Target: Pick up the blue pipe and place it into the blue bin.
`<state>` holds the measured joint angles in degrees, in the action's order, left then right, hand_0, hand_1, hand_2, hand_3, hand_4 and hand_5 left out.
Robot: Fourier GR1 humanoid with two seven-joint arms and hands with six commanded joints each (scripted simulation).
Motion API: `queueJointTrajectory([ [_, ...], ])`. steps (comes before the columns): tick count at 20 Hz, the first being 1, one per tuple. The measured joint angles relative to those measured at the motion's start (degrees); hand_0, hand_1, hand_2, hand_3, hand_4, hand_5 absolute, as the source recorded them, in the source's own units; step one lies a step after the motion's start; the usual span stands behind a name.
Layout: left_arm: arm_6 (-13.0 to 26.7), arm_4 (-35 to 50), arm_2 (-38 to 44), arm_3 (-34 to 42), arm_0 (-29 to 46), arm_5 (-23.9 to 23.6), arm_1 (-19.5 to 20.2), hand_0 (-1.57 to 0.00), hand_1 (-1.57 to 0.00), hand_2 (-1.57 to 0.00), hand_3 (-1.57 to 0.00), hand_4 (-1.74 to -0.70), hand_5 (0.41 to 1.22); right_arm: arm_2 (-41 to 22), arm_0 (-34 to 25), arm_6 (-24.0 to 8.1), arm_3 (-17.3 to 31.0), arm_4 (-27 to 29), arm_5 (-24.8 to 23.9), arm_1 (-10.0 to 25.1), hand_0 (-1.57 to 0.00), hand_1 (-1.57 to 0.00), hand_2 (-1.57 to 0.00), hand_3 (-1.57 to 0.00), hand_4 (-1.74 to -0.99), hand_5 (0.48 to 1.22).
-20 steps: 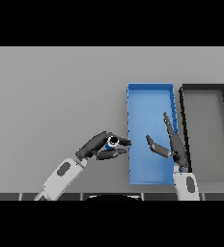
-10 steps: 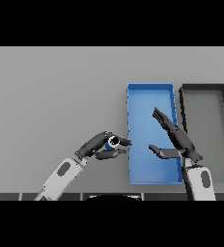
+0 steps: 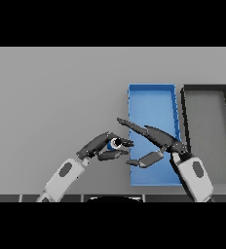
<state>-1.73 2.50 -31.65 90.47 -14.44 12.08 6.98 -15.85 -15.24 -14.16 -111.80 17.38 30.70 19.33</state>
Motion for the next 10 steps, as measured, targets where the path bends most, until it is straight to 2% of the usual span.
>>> queueJointTrajectory([
  [4,-1.5,0.6,0.7,-0.7,-0.4,1.8,-0.4,-1.57,-1.57,-1.57,-1.53,-1.74,1.221,-3.4,-5.6,-3.6,2.7,-0.1,0.8,-3.2,0.00,0.00,0.00,0.00,-1.230,0.532],
  [5,-2.1,1.0,0.7,0.0,0.5,2.2,-0.4,-1.57,-1.57,-1.57,-1.53,-1.74,1.221,-4.0,-6.5,-4.2,3.1,0.1,0.8,-4.0,0.00,0.00,0.00,0.00,-1.227,0.532],
  [6,-0.8,1.1,1.0,-0.6,-0.5,2.3,-1.1,-1.57,-1.57,-1.57,-1.54,-1.74,1.221,-4.6,-7.5,-4.7,3.8,0.1,1.5,-4.4,0.00,0.00,0.00,0.00,-1.225,0.529],
  [10,-1.7,-1.1,0.9,0.3,1.0,3.2,0.7,-1.57,-1.57,-1.57,-1.54,-1.74,1.221,-5.9,-11.6,-5.3,7.4,-0.4,1.9,-7.5,0.00,-0.01,-0.03,0.00,-1.222,0.506],
])
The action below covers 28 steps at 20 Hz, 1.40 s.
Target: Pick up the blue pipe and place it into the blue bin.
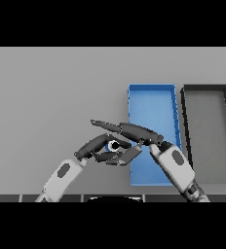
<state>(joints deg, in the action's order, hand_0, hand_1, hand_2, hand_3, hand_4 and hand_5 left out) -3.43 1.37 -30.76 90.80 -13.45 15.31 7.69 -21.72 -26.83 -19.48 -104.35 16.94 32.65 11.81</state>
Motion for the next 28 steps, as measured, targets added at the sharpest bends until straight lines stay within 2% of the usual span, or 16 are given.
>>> queueJointTrajectory([
  [1,0.7,0.2,-0.2,0.0,0.0,0.3,-0.6,-1.57,-1.57,-1.57,-1.48,-1.74,1.221,0.0,-0.9,0.4,0.9,0.0,0.7,-0.3,-0.05,-0.08,-0.10,-0.05,-1.245,0.506],
  [3,1.0,-0.9,0.2,0.3,-0.7,0.3,-0.5,-1.18,-1.08,-1.06,-1.03,-1.68,1.221,-0.2,-4.0,-0.8,3.2,0.6,1.2,-1.6,-0.35,-0.38,-0.38,-0.30,-1.335,0.507],
  [5,6.7,-3.6,-0.5,0.2,-2.0,2.7,2.1,-0.82,-0.71,-0.68,-0.66,-1.48,1.221,-1.0,-5.3,-1.4,4.4,0.5,2.6,-2.3,-0.72,-0.70,-0.74,-0.63,-1.430,0.522],
  [6,8.6,-4.1,-0.7,0.7,-1.1,2.8,1.8,-0.78,-0.71,-0.69,-0.58,-1.53,1.221,-1.3,-6.1,-0.6,5.3,-0.1,3.0,-2.8,-0.89,-0.87,-0.91,-0.77,-1.486,0.550],
  [8,6.1,-4.5,0.8,0.5,-1.2,1.6,0.3,-1.06,-1.02,-0.97,-0.94,-1.61,1.221,-2.5,-5.9,-0.4,5.8,2.5,3.5,-4.2,-1.13,-1.12,-1.14,-0.96,-1.562,0.666],
  [10,3.2,-2.4,1.6,0.2,-1.1,1.5,-1.2,-1.25,-1.22,-1.12,-1.17,-1.66,1.221,-2.8,-5.8,-3.8,6.5,5.6,3.2,-4.5,-1.29,-1.29,-1.30,-1.18,-1.495,0.826],
  [11,2.7,-0.7,1.7,1.2,0.3,1.5,-1.8,-1.31,-1.29,-1.19,-1.25,-1.67,1.221,-2.7,-4.7,-3.2,5.8,7.2,3.1,-4.4,-1.35,-1.34,-1.35,-1.26,-1.469,0.905],
  [14,1.2,0.9,2.5,0.7,0.3,1.5,-3.3,-1.44,-1.43,-1.35,-1.41,-1.71,1.221,-2.8,-4.7,1.3,5.9,2.2,3.3,-4.5,-1.46,-1.45,-1.46,-1.41,-1.447,1.059],
  [16,0.7,1.0,2.6,-0.2,0.3,1.5,-2.8,-1.49,-1.48,-1.39,-1.46,-1.72,1.221,-2.9,-4.7,2.6,6.3,-0.8,4.6,-4.1,-1.50,-1.50,-1.50,-1.47,-1.465,1.118],
  [18,-0.2,1.4,2.4,-0.1,0.2,0.9,-3.0,-1.52,-1.51,-1.39,-1.50,-1.73,1.221,-2.5,-4.6,1.4,5.6,-0.2,4.8,-4.7,-1.52,-1.52,-1.53,-1.51,-1.475,1.155],
  [19,0.3,2.2,2.9,-0.2,0.1,1.4,-2.5,-1.43,-1.35,-1.22,-1.33,-1.65,1.221,-2.3,-3.9,2.6,5.8,-0.8,4.2,-5.4,-1.53,-1.53,-1.53,-1.52,-1.480,1.168],
  [20,-1.5,1.5,2.8,0.2,0.0,1.0,-1.7,-1.16,-1.08,-0.98,-1.07,-1.54,1.221,-1.8,-3.7,2.7,5.5,0.2,3.6,-5.8,-1.54,-1.54,-1.54,-1.53,-1.483,1.179],
  [22,-1.3,-2.4,1.3,0.1,-1.2,1.1,0.2,-0.74,-0.69,-0.62,-0.68,-1.31,1.221,-1.4,-3.2,1.2,5.4,1.1,4.1,-6.3,-1.55,-1.55,-1.55,-1.54,-1.488,1.194],
  [24,-4.6,-4.9,0.4,-1.0,-2.2,3.4,1.9,-0.47,-0.44,-0.40,-0.44,-1.14,1.187,-1.1,-3.5,-2.9,5.0,0.5,5.5,-7.6,-1.56,-1.56,-1.56,-1.55,-1.491,1.204],
  [26,-4.7,-6.3,-0.1,-0.5,-1.6,3.7,2.3,-0.30,-0.28,-0.26,-0.28,-1.04,1.020,0.3,-3.0,-3.6,4.8,0.6,7.1,-8.6,-1.56,-1.56,-1.56,-1.56,-1.493,1.210],
  [28,-1.5,-6.8,0.4,-0.9,-2.3,3.1,2.9,-0.19,-0.18,-0.16,-0.18,-0.97,0.849,1.2,-2.5,0.4,4.5,0.2,8.3,-9.7,-1.57,-1.57,-1.57,-1.56,-1.495,1.214],
])
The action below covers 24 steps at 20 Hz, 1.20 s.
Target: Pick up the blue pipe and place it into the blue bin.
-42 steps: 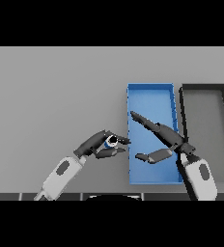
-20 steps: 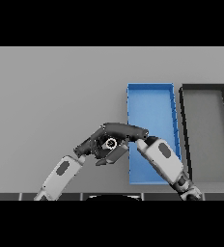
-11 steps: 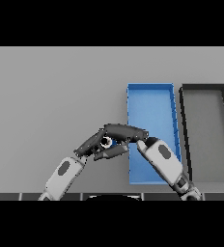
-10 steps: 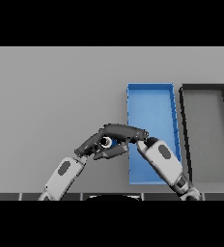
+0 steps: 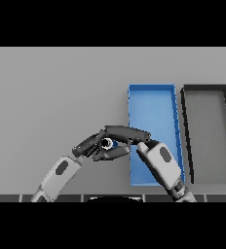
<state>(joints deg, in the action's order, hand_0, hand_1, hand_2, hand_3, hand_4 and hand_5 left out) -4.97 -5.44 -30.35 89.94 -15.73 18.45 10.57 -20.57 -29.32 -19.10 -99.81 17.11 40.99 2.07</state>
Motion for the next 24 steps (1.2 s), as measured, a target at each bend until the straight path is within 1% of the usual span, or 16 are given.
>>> queueJointTrajectory([
  [2,2.7,-0.3,0.1,-0.2,-0.2,-0.3,0.2,-0.12,-0.12,-0.10,-0.11,-0.91,0.735,-0.2,0.3,0.8,0.2,-0.8,0.5,-1.1,-1.57,-1.57,-1.57,-1.57,-1.496,1.216],
  [3,2.5,-0.5,0.3,-0.4,-0.3,-0.3,0.6,-0.10,-0.09,-0.08,-0.09,-0.90,0.697,-0.4,0.8,1.4,-0.2,-1.8,0.6,-1.4,-1.57,-1.57,-1.57,-1.57,-1.496,1.217],
  [5,3.1,-0.6,0.1,-1.0,-0.3,-1.0,-0.2,-0.06,-0.06,-0.05,-0.06,-0.89,0.638,0.1,0.9,0.9,-0.5,-3.3,0.8,-1.4,-1.57,-1.57,-1.57,-1.57,-1.493,1.219],
  [6,2.7,-0.5,0.1,-1.0,-0.3,-1.1,-0.1,-0.05,-0.05,-0.04,-0.05,-0.89,0.617,0.5,0.3,-0.7,-0.1,-3.1,0.6,-2.1,-1.57,-1.57,-1.57,-1.57,-1.491,1.219],
  [8,3.9,0.3,-0.1,-1.0,0.2,-1.4,-0.8,-0.03,-0.03,-0.03,-0.03,-0.89,0.587,1.5,0.3,-1.6,0.0,-2.3,1.5,-2.4,-1.57,-1.57,-1.57,-1.57,-1.490,1.220],
  [11,5.5,1.2,0.5,-1.2,0.4,-1.1,-0.4,-0.02,-0.01,-0.01,-0.01,-0.90,0.562,2.3,0.0,-1.8,-0.3,-0.9,1.3,-3.7,-1.57,-1.57,-1.57,-1.57,-1.489,1.220],
  [12,6.3,0.9,0.3,-1.5,0.2,-1.5,-0.8,-0.01,-0.01,-0.01,-0.01,-0.90,0.555,3.1,-0.5,-3.4,-0.5,0.4,0.5,-3.7,-1.57,-1.57,-1.57,-1.57,-1.490,1.221],
  [13,7.1,1.0,0.5,-1.7,0.0,-1.3,-0.7,-0.01,-0.01,-0.01,-0.01,-0.90,0.548,3.6,-0.8,-4.8,-0.4,2.2,0.0,-4.0,-1.57,-1.57,-1.57,-1.57,-1.491,1.221],
  [14,7.2,1.4,0.6,-1.6,0.4,-1.0,-0.5,-0.01,-0.01,-0.01,-0.01,-0.91,0.541,4.1,-0.8,-7.5,-1.4,6.5,-1.0,-3.6,-1.57,-1.57,-1.57,-1.57,-1.541,1.221],
  [15,7.5,1.8,0.8,-1.6,0.2,-0.7,-0.3,-0.01,-0.01,0.00,-0.01,-0.91,0.534,4.8,-2.0,-9.1,-1.4,8.4,-2.2,-3.5,-1.57,-1.57,-1.57,-1.57,-1.581,1.221],
  [17,8.1,2.2,0.5,-1.4,0.5,-0.2,-0.4,0.00,0.00,0.00,0.00,-0.91,0.514,5.8,-4.6,-13.8,-2.6,15.3,-5.2,-2.4,-1.57,-1.57,-1.57,-1.57,-1.639,1.221],
  [18,8.5,1.9,0.2,-1.2,0.5,-0.6,-1.0,0.00,0.00,0.00,0.00,-0.92,0.507,6.6,-6.7,-15.6,-2.8,18.8,-8.1,-0.7,-1.57,-1.57,-1.57,-1.57,-1.659,1.221],
  [20,8.8,2.1,0.3,-0.9,1.0,-0.4,-0.5,0.00,0.00,0.00,0.00,-0.92,0.503,6.6,-11.7,-15.2,-2.6,26.9,-15.9,5.2,-1.57,-1.57,-1.57,-1.57,-1.689,1.171],
  [21,8.9,1.8,-0.1,-1.1,1.3,-0.6,-0.8,0.00,0.00,0.00,0.00,-0.92,0.503,7.7,-14.6,-15.1,-2.6,30.2,-18.5,6.7,-1.57,-1.57,-1.57,-1.57,-1.699,1.154],
  [23,9.0,2.2,-0.2,-0.3,1.2,-0.2,-0.6,0.00,0.00,0.00,0.00,-0.92,0.503,10.9,-21.3,-14.6,-1.1,35.3,-22.5,8.5,-1.57,-1.57,-1.57,-1.57,-1.714,1.134],
  [24,9.7,2.3,-0.3,0.5,1.4,-0.3,-0.6,0.00,0.00,0.00,0.00,-0.91,0.502,12.9,-24.1,-13.3,0.0,35.6,-22.5,10.3,-1.57,-1.57,-1.57,-1.57,-1.720,1.127],
])
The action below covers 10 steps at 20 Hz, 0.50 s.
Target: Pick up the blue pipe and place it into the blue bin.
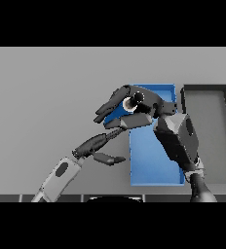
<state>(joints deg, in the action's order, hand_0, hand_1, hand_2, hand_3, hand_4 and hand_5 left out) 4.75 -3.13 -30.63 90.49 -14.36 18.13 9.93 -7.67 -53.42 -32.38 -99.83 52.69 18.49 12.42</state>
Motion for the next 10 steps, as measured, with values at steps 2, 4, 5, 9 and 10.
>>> queueJointTrajectory([
  [2,-1.2,-0.6,-0.1,0.2,0.4,0.0,0.7,0.00,0.00,0.00,0.00,-0.91,0.499,2.2,-3.9,1.9,3.0,-1.5,-2.4,1.3,-1.57,-1.57,-1.57,-1.57,-1.727,1.113],
  [4,-1.2,-0.8,-0.3,0.1,0.3,0.1,0.6,0.00,0.00,0.00,0.00,-0.91,0.492,4.5,-7.9,2.7,7.8,-4.6,-4.9,3.2,-1.57,-1.57,-1.57,-1.57,-1.732,1.117],
  [5,-0.7,-0.1,0.0,0.4,0.4,0.4,0.8,0.00,0.00,0.00,0.00,-0.91,0.491,5.4,-9.6,3.7,10.3,-6.3,-5.5,4.0,-1.57,-1.57,-1.57,-1.57,-1.734,1.127],
  [9,-1.1,0.4,0.5,0.8,0.9,0.4,1.1,0.00,0.00,0.00,0.00,-0.91,0.487,8.8,-9.0,4.3,20.0,-12.7,-5.0,8.4,-1.57,-1.57,-1.57,-1.57,-1.738,1.129],
  [10,-0.9,0.6,0.5,1.0,1.3,0.3,1.1,0.00,0.00,0.00,0.00,-0.91,0.489,9.2,-7.2,4.0,21.9,-13.7,-5.7,8.3,-1.57,-1.57,-1.57,-1.57,-1.739,1.124],
])
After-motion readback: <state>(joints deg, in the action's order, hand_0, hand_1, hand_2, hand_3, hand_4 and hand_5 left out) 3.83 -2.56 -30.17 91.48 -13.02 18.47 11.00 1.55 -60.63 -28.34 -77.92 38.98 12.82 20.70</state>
